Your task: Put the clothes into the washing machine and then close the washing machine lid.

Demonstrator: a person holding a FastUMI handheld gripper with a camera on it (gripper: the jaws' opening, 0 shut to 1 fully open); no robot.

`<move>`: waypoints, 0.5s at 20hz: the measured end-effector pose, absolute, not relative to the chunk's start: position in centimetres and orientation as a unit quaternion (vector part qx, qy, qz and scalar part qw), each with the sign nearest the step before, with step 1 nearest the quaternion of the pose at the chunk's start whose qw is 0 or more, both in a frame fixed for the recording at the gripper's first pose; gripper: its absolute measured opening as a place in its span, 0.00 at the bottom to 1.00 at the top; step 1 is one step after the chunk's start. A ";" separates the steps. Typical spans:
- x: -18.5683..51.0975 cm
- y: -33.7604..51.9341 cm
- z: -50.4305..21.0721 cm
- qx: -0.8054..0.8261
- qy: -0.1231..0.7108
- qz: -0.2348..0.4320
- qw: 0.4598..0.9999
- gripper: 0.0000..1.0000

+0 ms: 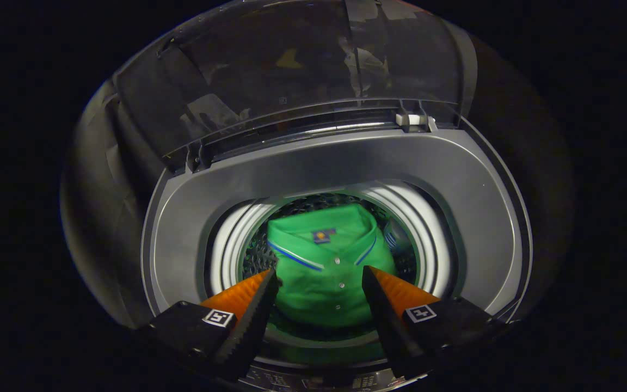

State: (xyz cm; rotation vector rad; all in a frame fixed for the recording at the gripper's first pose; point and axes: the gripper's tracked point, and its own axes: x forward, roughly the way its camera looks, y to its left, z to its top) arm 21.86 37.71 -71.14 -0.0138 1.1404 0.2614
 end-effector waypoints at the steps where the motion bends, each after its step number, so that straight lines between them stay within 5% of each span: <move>1: 22.0 37.6 -71.0 -0.008 0.537 0.124 0.834 0.99; 5: 21.7 37.9 -69.1 0.000 0.522 0.129 0.843 0.99; 10: 22.9 39.6 -60.4 0.033 0.398 0.171 0.901 0.98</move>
